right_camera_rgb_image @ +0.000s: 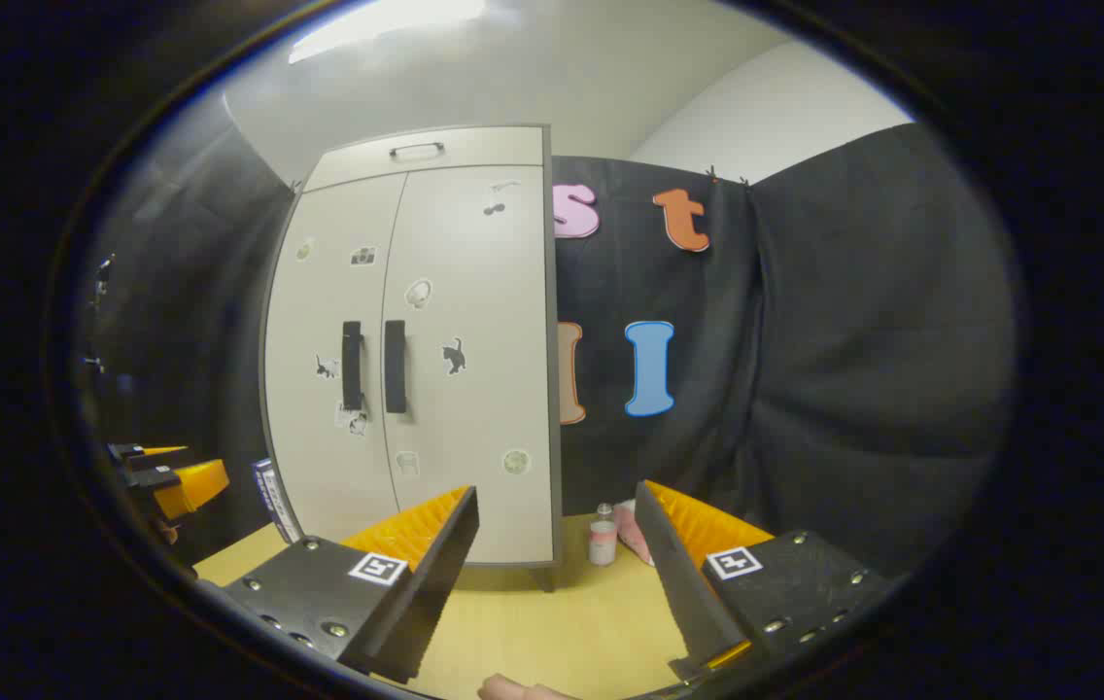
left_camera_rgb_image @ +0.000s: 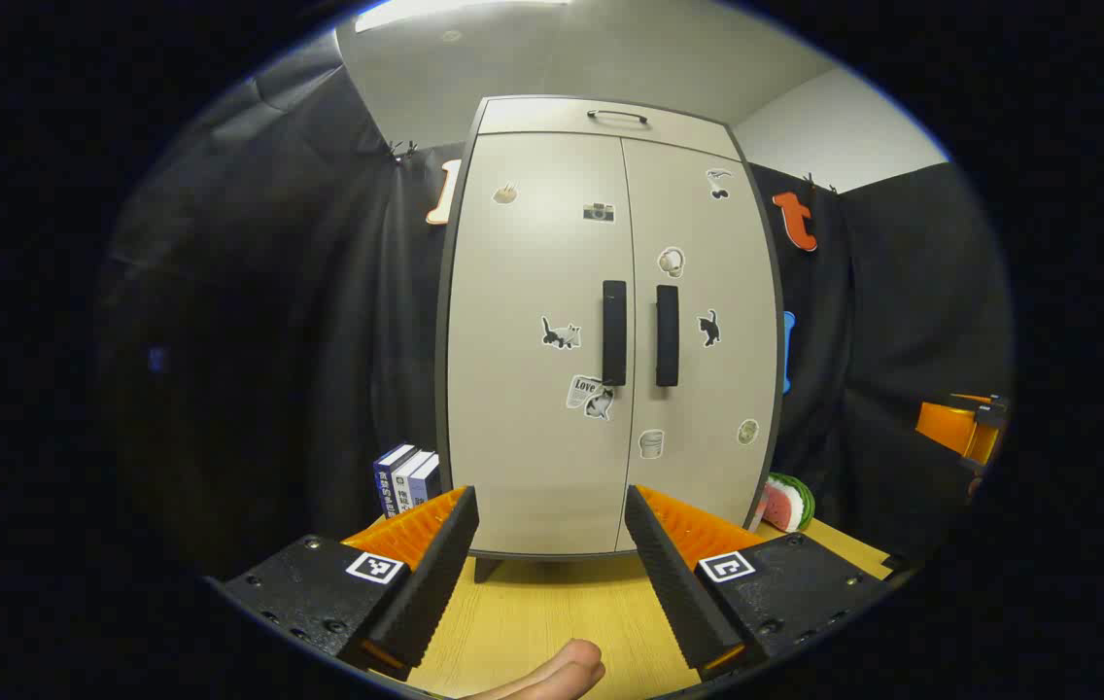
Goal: Open the right door of the double-door shoe cabinet with the right hand, and open the left door with the left hand.
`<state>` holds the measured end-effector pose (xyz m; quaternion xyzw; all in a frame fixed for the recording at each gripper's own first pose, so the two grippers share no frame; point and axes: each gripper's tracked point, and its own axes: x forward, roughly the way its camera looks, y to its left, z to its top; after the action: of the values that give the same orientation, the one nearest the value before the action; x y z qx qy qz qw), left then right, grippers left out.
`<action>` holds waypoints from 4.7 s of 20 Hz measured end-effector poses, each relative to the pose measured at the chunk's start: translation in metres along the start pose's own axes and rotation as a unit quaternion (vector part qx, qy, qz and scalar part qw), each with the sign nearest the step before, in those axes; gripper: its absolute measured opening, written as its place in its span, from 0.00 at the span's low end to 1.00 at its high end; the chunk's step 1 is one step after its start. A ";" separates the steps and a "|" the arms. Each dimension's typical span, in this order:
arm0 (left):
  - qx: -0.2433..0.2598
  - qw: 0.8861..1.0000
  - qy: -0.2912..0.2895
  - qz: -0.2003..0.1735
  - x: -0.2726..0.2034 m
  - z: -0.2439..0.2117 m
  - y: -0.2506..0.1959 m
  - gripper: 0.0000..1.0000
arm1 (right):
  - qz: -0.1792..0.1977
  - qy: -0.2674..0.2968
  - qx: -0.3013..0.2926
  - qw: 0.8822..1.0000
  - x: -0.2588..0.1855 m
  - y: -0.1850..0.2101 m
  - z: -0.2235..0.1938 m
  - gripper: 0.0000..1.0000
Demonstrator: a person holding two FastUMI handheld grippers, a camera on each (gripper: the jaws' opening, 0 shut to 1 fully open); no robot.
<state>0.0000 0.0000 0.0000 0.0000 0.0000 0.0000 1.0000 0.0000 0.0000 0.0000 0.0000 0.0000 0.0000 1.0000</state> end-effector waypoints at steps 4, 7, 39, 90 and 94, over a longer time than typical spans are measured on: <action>0.003 1.000 0.010 -0.007 0.009 -0.013 -0.001 0.95 | 0.020 0.007 -0.019 1.000 0.016 0.013 -0.001 0.93; 0.000 1.000 0.020 -0.021 0.013 -0.019 -0.010 0.95 | 0.020 0.008 -0.031 0.999 0.025 0.021 -0.003 0.96; 0.001 0.999 -0.001 0.039 0.004 -0.008 0.068 0.94 | 0.140 0.019 -0.006 0.990 0.215 0.210 0.046 0.96; 0.017 1.000 0.006 -0.008 -0.026 -0.016 -0.026 0.95 | 0.230 0.056 0.017 0.971 0.131 0.126 0.058 0.17; 0.023 1.000 0.011 -0.016 -0.024 -0.020 -0.036 0.95 | 0.221 0.053 0.006 0.974 0.126 0.114 0.059 0.16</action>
<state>-0.0236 -0.0357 -0.0203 0.0225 0.0106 -0.0163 0.9996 0.1261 0.1138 0.0591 0.0057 0.0526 0.2208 0.9739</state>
